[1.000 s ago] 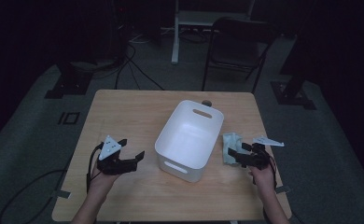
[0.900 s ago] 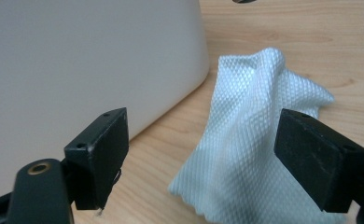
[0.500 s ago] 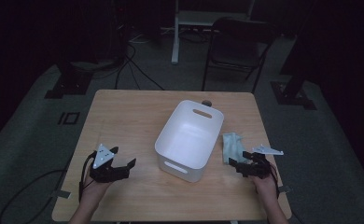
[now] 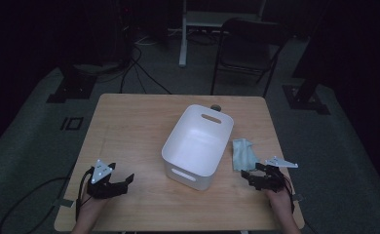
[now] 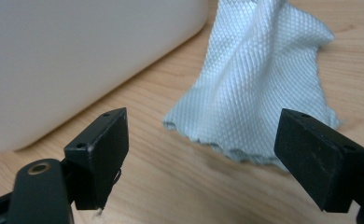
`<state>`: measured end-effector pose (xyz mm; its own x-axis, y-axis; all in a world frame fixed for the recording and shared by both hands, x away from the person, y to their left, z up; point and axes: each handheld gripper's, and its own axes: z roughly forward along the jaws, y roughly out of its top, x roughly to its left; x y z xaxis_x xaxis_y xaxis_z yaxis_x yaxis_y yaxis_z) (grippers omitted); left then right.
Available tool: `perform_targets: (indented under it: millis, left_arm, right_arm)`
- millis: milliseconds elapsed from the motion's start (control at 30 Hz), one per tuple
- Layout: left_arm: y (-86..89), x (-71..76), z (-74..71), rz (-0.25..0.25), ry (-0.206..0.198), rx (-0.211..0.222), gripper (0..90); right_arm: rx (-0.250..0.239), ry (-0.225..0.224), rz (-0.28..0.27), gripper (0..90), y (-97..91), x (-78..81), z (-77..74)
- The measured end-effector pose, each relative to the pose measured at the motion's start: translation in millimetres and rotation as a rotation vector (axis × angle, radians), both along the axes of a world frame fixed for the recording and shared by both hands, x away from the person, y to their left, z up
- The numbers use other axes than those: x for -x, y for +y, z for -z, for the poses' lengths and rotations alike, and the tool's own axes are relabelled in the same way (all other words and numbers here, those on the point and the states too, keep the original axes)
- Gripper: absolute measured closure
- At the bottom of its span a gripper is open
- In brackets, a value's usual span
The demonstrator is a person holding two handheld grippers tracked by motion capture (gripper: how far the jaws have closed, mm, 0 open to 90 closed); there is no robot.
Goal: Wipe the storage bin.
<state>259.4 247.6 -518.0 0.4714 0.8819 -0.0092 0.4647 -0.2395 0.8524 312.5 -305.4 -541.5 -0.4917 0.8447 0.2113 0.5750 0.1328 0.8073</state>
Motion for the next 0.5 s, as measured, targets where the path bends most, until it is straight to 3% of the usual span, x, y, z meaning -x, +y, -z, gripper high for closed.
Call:
perform_targets:
  millis: [367,500]
  left_arm:
    - [12.7,8.4,14.1,-0.039,0.026,-0.023,16.1]
    - [17.9,12.2,17.4,-0.055,0.036,-0.017,16.2]
  right_arm:
    - [0.043,-0.013,0.056,17.3,-16.2,10.9,4.7]
    - [0.032,-0.011,0.081,17.3,-23.9,15.7,6.2]
